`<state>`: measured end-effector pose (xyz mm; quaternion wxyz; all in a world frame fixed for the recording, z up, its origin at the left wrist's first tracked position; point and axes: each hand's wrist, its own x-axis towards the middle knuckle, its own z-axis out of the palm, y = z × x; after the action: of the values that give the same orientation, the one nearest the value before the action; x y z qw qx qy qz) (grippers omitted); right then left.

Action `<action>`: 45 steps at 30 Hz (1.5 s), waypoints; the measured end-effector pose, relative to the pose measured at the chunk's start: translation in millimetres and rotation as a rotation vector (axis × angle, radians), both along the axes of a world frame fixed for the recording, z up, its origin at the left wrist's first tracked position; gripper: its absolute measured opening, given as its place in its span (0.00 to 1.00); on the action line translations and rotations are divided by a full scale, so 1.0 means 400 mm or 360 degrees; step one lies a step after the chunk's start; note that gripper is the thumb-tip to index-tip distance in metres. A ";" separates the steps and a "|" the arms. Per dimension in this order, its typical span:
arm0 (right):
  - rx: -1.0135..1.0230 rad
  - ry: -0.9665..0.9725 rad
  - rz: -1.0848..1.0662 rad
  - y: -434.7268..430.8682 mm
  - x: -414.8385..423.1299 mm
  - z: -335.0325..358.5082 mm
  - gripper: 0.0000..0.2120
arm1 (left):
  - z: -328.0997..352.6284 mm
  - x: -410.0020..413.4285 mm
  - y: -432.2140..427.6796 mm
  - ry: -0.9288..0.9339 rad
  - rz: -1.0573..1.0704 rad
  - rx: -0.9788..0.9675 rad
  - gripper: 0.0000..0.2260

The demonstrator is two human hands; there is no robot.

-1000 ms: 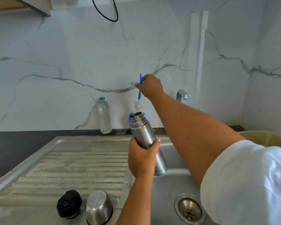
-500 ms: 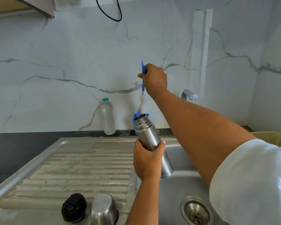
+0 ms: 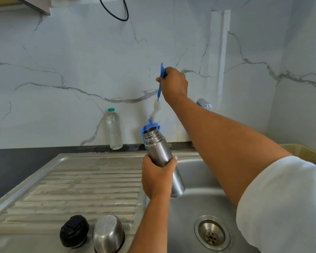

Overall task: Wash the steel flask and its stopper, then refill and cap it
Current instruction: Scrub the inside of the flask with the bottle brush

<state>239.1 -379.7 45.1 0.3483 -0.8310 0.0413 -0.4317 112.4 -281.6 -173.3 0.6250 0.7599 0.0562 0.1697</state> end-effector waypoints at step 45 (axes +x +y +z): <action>0.0445 -0.0313 0.0185 -0.078 -0.127 -0.107 0.07 | 0.001 0.009 0.006 0.0055 -0.0014 -0.0036 0.24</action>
<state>188.2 -410.9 2.2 0.4872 -0.7293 0.0185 -0.4801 115.9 -279.2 -172.9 0.6333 0.7558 0.0654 0.1532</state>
